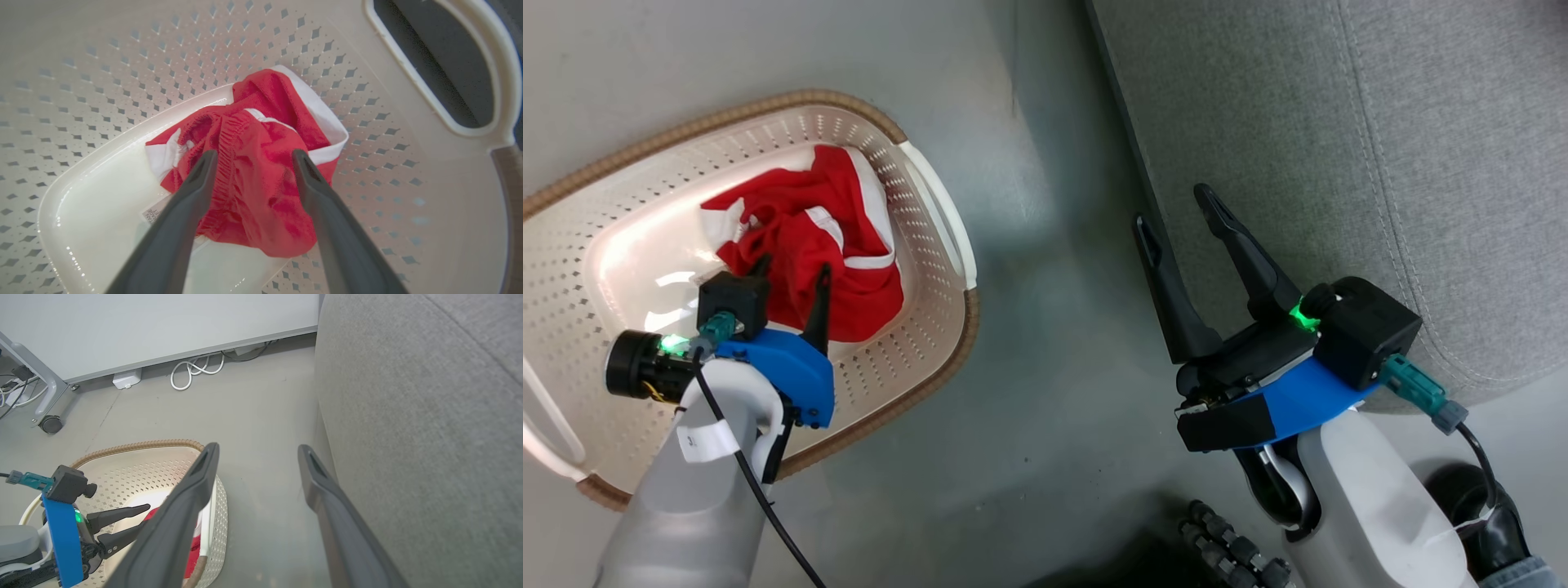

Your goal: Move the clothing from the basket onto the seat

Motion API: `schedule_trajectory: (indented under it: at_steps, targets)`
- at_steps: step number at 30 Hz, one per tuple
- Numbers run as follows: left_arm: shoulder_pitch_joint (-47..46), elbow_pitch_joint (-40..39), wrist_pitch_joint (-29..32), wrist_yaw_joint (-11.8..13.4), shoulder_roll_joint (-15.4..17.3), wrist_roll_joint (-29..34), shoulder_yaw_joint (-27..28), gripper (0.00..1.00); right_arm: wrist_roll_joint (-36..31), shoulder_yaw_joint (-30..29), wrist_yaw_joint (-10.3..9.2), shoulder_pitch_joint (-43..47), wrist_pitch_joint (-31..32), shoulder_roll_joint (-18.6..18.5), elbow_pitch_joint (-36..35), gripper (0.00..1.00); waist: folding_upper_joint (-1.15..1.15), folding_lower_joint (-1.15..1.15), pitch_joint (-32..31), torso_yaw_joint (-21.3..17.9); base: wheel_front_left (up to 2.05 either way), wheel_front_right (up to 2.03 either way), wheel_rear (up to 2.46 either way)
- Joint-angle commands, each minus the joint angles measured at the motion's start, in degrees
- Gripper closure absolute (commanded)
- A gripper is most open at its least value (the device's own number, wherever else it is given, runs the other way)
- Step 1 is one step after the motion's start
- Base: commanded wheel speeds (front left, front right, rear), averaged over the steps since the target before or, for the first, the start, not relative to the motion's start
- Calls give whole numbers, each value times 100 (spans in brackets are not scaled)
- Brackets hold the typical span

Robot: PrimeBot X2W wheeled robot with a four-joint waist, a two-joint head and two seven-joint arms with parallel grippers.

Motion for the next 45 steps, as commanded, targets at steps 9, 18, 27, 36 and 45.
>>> schedule_trajectory:
  at_steps: [9,18,27,36,45]
  targets:
    - [-452,465,177,123,139,-65,11,0,95,123,1,-149,-30,15,-267,0,0,-1,384,-134,0,0,0]
    - [-670,775,214,170,120,-154,-5,0,161,193,1,-161,-31,15,-341,0,0,-1,524,-186,0,0,0]
    - [-780,1060,246,147,88,-238,-62,100,164,182,1,-163,-32,15,-308,0,0,-1,492,-207,0,0,0]
    - [-827,1237,135,105,59,-305,-166,100,145,186,1,-150,-32,15,-284,0,0,-1,405,-172,0,0,0]
    - [-815,1399,18,42,1,-406,-229,100,44,163,1,-106,-32,15,-230,0,0,-1,241,-94,0,0,0]
